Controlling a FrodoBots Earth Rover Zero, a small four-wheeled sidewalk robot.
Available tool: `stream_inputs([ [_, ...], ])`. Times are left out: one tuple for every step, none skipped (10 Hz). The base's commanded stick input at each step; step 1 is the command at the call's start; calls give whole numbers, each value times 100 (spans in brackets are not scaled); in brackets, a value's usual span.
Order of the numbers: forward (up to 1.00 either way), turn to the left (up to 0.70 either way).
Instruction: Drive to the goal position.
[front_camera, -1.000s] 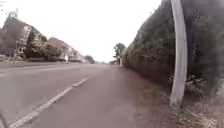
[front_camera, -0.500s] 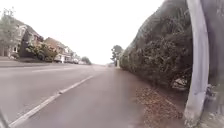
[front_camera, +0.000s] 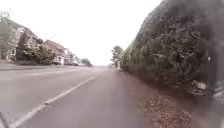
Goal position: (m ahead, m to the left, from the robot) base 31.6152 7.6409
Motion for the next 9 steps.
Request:
stream_inputs([
  [98,-23],
  [98,-39],
  [98,-39],
  [98,-39],
  [98,-20],
  [98,0],
  [98,0],
  [98,0],
  [98,0],
])
